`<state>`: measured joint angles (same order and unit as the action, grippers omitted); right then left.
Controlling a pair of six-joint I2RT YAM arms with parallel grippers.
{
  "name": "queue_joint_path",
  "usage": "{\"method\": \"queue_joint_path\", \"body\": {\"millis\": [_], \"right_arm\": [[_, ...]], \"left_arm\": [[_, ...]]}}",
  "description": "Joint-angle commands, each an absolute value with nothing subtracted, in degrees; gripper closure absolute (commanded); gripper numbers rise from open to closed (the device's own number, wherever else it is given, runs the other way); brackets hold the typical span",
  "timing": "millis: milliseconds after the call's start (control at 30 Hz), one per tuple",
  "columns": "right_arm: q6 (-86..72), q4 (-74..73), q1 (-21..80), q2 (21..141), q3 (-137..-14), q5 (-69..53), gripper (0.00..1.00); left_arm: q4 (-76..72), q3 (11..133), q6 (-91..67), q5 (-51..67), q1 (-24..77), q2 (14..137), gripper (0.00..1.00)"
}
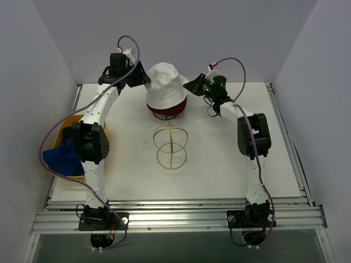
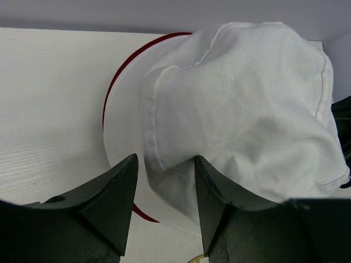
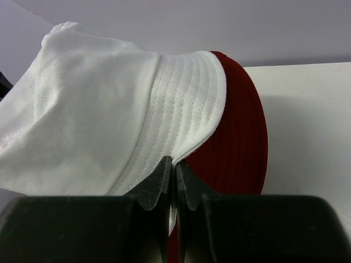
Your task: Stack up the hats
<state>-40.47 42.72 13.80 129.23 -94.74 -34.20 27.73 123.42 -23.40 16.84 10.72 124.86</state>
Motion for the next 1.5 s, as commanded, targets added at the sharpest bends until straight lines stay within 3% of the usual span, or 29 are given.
{"method": "queue_joint_path", "body": {"millis": [0, 33, 100, 133, 167, 233, 267, 367, 433, 533, 567, 633, 1300, 1467], "right_arm": [[-39.37, 45.53, 13.45, 129.29, -95.54, -35.68, 1.0], [-39.37, 45.53, 13.45, 129.46, -95.54, -35.68, 1.0], [-39.55, 45.62, 13.36, 129.55, -95.62, -35.77, 1.0], [-39.55, 45.62, 13.45, 129.64, -95.62, -35.86, 1.0], [-39.72, 45.7, 13.45, 129.64, -95.71, -35.86, 1.0], [-39.46, 45.35, 13.45, 129.46, -95.8, -35.86, 1.0], [-39.29, 45.09, 13.53, 129.38, -95.97, -35.77, 0.94], [-39.29, 44.65, 13.53, 128.59, -95.89, -34.98, 0.78], [-39.64, 45.0, 13.45, 127.97, -95.45, -34.63, 0.76], [-39.99, 45.17, 13.53, 127.71, -95.27, -34.45, 0.83], [-39.99, 45.26, 13.45, 127.71, -95.27, -34.45, 0.94], [-40.08, 45.26, 13.45, 127.7, -95.19, -34.28, 1.0], [-40.17, 45.0, 12.66, 131.92, -94.66, -33.13, 1.0], [-39.55, 44.04, 12.74, 133.24, -95.8, -33.75, 1.0]], "left_arm": [[26.72, 126.21, -23.82, 15.99, 10.63, 125.07, 0.46], [26.37, 126.21, -23.91, 16.52, 10.63, 125.24, 0.47], [24.44, 125.77, -24.52, 19.06, 10.63, 125.51, 0.59], [24.17, 125.6, -24.78, 19.25, 10.63, 125.59, 0.67], [24.0, 125.6, -24.96, 19.25, 10.63, 125.51, 0.84], [24.08, 125.51, -25.22, 18.38, 10.63, 125.07, 0.96], [24.26, 125.59, -25.14, 18.2, 10.63, 124.98, 0.97], [24.34, 125.77, -24.87, 18.1, 10.63, 123.67, 0.98], [24.52, 125.77, -24.79, 18.11, 10.72, 123.22, 0.98], [24.87, 126.21, -24.61, 17.93, 10.9, 122.52, 0.98], [25.05, 126.38, -24.44, 17.93, 11.07, 122.52, 0.98], [25.23, 126.83, -24.17, 18.1, 11.34, 122.26, 0.98], [21.89, 121.82, -25.04, 17.31, 12.22, 117.07, 0.97], [21.1, 120.68, -27.5, 18.19, 10.11, 117.6, 0.79]]}}
